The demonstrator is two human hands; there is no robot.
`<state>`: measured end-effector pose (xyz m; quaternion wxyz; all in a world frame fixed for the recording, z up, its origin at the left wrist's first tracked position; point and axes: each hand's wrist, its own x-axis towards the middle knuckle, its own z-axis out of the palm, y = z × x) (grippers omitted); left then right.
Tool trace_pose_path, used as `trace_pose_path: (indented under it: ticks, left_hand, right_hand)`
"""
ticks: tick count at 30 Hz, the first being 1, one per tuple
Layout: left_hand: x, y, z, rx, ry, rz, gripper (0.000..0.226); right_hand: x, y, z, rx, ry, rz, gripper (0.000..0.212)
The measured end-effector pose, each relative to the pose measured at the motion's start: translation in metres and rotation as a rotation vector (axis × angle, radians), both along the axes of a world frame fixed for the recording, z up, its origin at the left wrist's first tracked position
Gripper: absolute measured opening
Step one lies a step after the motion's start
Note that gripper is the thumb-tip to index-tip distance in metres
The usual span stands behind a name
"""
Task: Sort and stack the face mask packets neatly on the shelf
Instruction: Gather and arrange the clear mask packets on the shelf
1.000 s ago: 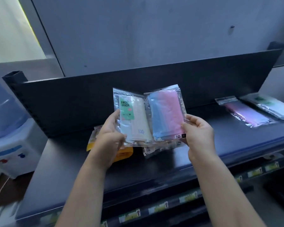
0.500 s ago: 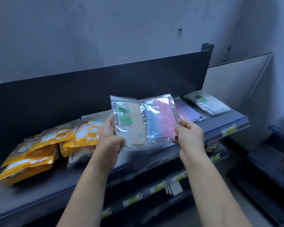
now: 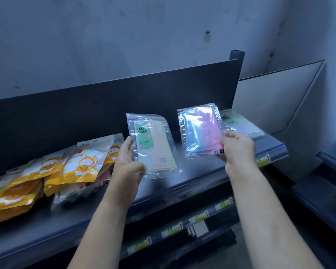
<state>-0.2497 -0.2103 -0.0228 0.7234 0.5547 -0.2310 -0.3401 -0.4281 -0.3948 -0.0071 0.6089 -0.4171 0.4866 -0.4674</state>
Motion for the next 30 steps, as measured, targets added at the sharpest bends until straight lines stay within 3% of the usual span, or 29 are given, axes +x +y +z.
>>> trace_pose_path:
  ticks: [6,10,15,20,22,26,28,30]
  left_hand:
    - [0.008,-0.036,-0.001,-0.085,0.073,0.022,0.088]
    - [0.008,-0.07,0.008,-0.111,0.072,0.014,0.073]
    - [0.008,-0.11,0.001,-0.084,0.048,0.074,0.072]
    - [-0.011,-0.145,-0.013,-0.049,0.121,0.164,0.062]
    - [-0.02,-0.16,-0.018,-0.037,0.153,0.185,0.07]
    - [-0.044,-0.186,-0.021,0.004,0.159,0.259,0.067]
    - [-0.058,-0.199,-0.02,0.013,0.136,0.261,0.06]
    - [-0.076,-0.214,-0.018,-0.011,0.106,0.243,0.059]
  right_hand:
    - [0.013,-0.065,-0.007,-0.048,0.121,0.027,0.021]
    - [0.022,-0.097,-0.038,-0.11,0.385,0.096,0.012]
    - [0.023,-0.111,-0.047,-0.242,0.694,0.114,0.045]
    - [0.021,-0.128,-0.06,-0.297,0.676,0.11,0.044]
    - [0.019,-0.136,-0.061,-0.326,0.681,0.141,0.044]
    - [0.01,-0.146,-0.062,-0.523,0.737,0.183,0.039]
    - [0.005,-0.147,-0.062,-0.643,0.7,0.197,0.027]
    - [-0.005,-0.153,-0.054,-0.578,0.558,0.257,0.032]
